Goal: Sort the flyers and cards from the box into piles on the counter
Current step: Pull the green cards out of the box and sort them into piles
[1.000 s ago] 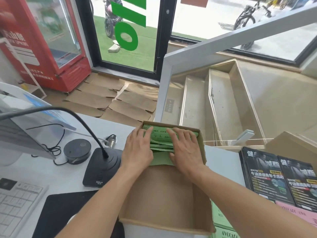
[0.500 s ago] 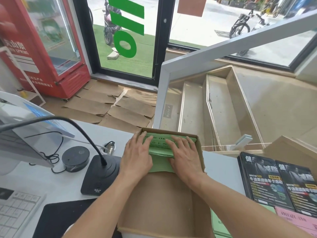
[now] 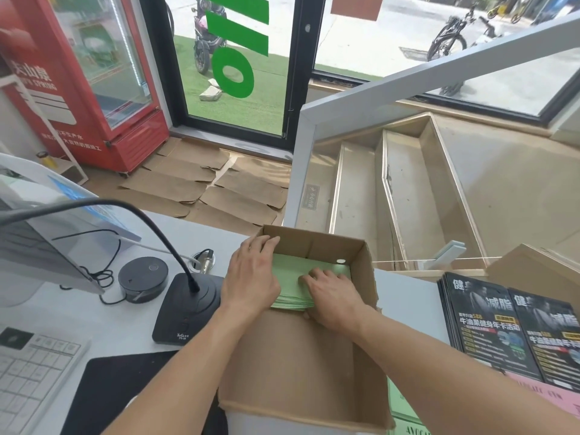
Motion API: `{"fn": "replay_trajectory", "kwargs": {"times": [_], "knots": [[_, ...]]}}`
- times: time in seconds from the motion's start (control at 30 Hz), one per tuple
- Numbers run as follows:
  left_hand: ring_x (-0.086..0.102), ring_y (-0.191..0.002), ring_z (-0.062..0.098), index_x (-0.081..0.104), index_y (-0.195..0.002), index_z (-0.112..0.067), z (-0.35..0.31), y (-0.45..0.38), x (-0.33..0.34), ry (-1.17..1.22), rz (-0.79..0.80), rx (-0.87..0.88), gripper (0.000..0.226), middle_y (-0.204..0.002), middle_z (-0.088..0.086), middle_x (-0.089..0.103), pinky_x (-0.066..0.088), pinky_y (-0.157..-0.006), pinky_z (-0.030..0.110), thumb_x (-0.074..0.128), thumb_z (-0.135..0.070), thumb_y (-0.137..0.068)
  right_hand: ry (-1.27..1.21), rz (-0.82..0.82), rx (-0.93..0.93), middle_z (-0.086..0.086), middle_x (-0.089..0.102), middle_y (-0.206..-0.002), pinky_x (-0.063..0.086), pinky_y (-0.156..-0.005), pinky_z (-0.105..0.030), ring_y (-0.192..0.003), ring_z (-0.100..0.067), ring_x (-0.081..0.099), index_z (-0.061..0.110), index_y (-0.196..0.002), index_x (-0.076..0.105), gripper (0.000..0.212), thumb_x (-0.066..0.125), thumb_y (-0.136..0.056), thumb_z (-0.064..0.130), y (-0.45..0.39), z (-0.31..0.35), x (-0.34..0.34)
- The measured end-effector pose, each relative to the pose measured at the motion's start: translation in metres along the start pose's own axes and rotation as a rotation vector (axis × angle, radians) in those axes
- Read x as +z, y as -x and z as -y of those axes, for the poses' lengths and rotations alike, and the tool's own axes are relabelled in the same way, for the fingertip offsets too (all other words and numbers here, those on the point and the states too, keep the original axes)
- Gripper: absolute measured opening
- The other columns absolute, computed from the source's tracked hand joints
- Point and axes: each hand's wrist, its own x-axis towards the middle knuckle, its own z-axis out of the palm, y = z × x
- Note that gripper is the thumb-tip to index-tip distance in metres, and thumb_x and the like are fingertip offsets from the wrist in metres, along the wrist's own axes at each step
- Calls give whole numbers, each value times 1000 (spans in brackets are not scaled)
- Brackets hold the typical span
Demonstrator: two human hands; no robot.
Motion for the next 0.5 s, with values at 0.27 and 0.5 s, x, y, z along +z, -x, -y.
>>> {"fn": "replay_trajectory", "kwargs": {"times": [0.27,0.5], "knots": [[31,-141,23,49,-145,-23,1,1,2,-68,27,29,69,-146,-5,47,31,-116,36,54,-8,-77,-39,31,-29,1,59,-120,53,-83,-40,-107,-26,60,25,-131,55,64,76,-77,52,-18,-5,-7],[34,-139,30,57,-137,-25,0,2,2,-156,48,63,60,-137,-8,55,35,-112,38,57,-8,-79,-42,-3,-52,3,59,-126,52,-87,-40,-110,-26,60,27,-131,57,55,72,-83,50,-17,-10,-1]]}}
